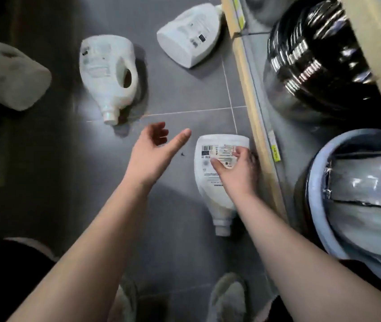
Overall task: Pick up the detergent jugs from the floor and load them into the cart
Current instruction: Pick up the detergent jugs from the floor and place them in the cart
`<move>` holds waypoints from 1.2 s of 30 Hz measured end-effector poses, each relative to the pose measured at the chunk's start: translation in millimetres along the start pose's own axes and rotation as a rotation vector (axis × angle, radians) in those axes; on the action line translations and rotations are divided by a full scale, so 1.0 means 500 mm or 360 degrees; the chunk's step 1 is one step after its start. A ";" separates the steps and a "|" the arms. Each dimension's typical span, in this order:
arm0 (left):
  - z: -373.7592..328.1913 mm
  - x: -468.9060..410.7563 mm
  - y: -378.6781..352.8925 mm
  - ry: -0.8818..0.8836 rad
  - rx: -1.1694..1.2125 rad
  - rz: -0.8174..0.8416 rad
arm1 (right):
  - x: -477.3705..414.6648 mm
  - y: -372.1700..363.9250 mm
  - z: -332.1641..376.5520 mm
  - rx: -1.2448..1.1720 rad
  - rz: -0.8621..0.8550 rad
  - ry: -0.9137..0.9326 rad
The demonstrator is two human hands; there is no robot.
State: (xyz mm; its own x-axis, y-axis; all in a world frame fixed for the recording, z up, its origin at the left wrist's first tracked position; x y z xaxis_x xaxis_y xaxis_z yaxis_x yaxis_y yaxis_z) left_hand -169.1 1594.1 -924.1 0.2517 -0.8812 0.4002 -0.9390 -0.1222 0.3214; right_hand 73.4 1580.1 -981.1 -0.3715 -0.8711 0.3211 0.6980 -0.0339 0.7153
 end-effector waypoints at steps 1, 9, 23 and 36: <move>0.039 -0.019 -0.023 0.0043 -0.0010 0.0005 | -0.014 -0.022 -0.034 0.0059 -0.0031 -0.0068; 0.240 -0.057 -0.106 0.0284 -0.0112 0.0078 | -0.097 -0.084 -0.168 0.0011 -0.0201 -0.0309; 0.270 -0.070 -0.116 0.0227 -0.0338 0.0120 | -0.121 -0.133 -0.130 0.0098 0.0141 0.0054; 0.196 -0.136 -0.180 -0.0497 -0.1210 0.0392 | 0.034 -0.125 -0.095 0.0199 -0.0256 0.0258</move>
State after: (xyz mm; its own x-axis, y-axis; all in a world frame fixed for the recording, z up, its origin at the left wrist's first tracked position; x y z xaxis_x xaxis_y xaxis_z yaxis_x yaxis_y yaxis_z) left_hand -124.5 1620.4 -1064.4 -0.1200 -0.9414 0.3152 -0.5181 0.3302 0.7890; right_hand 52.7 1544.2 -1049.8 -0.3614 -0.9270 0.1006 0.5529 -0.1262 0.8236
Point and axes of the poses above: each hand's wrist, its own x-axis away from the middle knuckle, its own y-axis out of the back of the hand, z = x × y, the point moved 9 cm from there along -x, towards the middle knuckle, and after that the axes turned 3 degrees about -z, right-handed, at the moved point
